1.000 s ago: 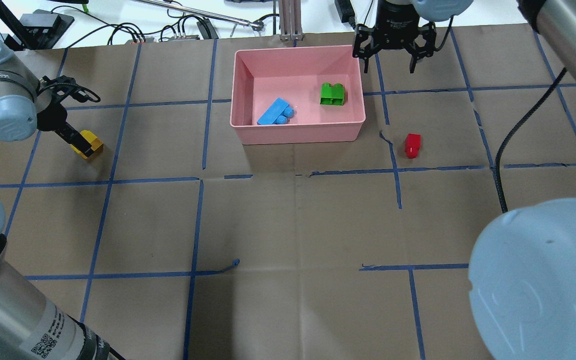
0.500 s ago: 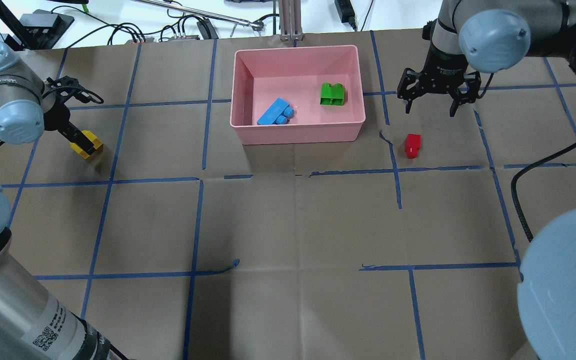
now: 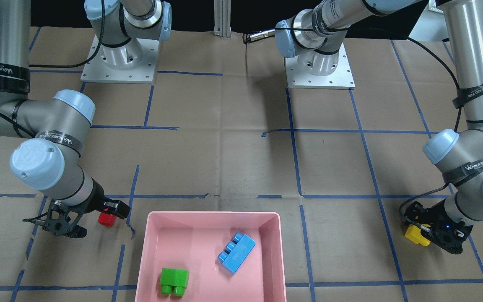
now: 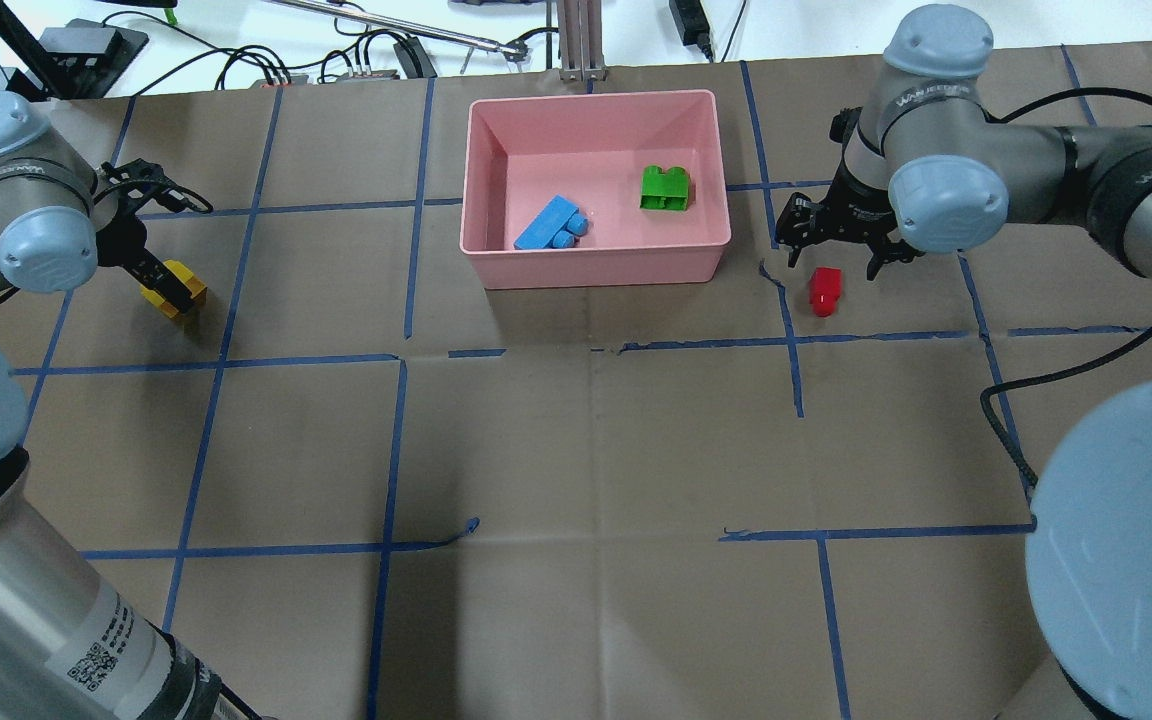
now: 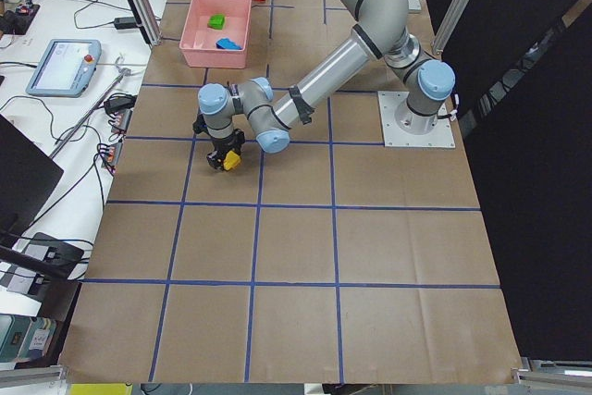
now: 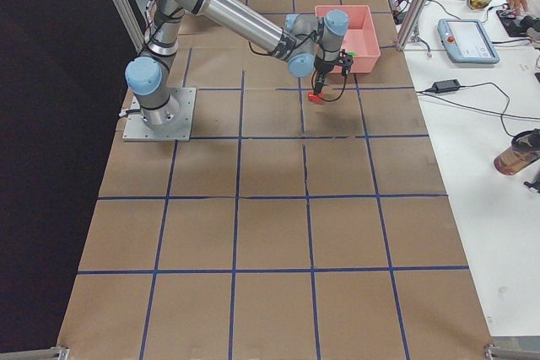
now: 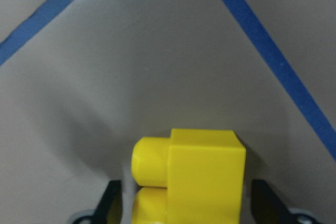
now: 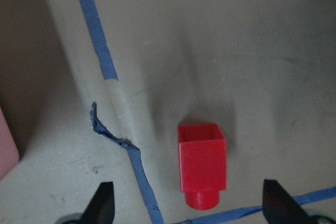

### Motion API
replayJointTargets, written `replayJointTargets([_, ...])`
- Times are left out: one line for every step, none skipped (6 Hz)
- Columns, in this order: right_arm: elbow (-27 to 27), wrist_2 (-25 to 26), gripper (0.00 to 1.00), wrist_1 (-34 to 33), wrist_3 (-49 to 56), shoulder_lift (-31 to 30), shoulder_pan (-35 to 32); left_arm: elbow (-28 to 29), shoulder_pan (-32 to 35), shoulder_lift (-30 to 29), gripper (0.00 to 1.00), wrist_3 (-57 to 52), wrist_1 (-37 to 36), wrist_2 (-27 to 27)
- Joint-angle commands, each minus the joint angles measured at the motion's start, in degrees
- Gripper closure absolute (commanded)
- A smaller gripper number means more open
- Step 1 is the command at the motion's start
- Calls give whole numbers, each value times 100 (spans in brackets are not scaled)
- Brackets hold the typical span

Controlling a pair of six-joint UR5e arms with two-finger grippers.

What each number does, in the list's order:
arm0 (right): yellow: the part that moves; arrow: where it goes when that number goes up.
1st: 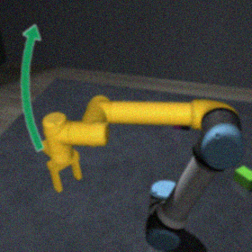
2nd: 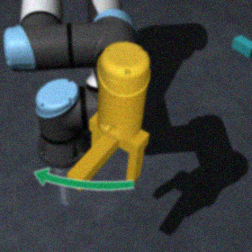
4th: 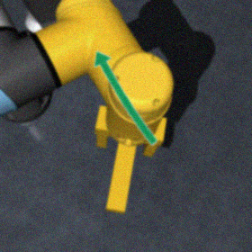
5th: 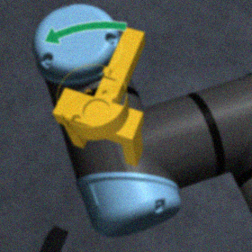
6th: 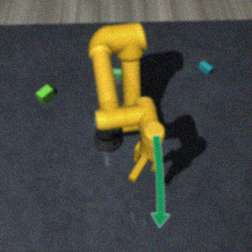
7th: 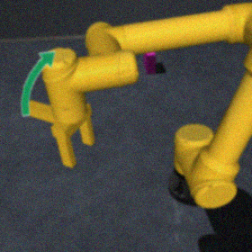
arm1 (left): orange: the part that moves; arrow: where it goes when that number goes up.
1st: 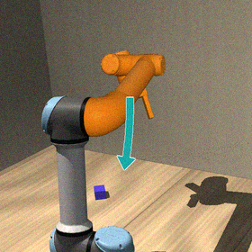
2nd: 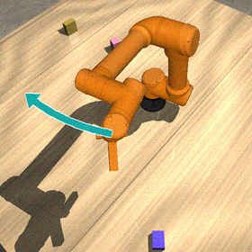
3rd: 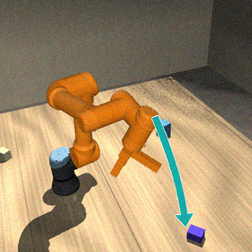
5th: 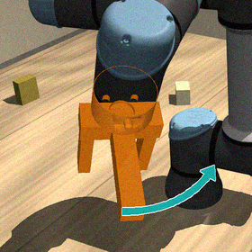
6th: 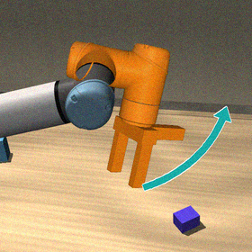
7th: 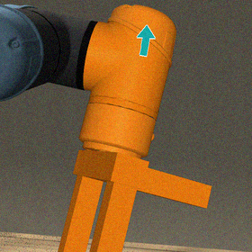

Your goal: Put all blocks into box

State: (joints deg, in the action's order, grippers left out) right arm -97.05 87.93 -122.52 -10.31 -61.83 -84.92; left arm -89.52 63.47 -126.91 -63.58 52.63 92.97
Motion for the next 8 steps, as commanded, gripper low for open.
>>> replayJointTargets([-69,65,1,-158,-51,215,19,-13,16,70,100,83,19,20])
replayJointTargets([-130,75,1,-132,-50,215,19,57,25,114,100,109,185,11])
replayJointTargets([-235,57,1,-158,-50,206,19,75,86,219,100,292,360,11])
replayJointTargets([-218,40,6,-201,-50,206,19,23,269,385,100,572,528,11])
replayJointTargets([-236,22,21,-237,-50,206,28,83,689,569,100,1036,660,-7])
replayJointTargets([-227,-4,33,-228,-50,206,28,92,1041,658,100,1807,661,-7])
replayJointTargets([-218,-4,45,-237,-50,206,28,336,1541,720,100,2754,705,-7])
replayJointTargets([-209,-4,54,-237,-50,206,28,852,2085,608,100,3843,1036,2])
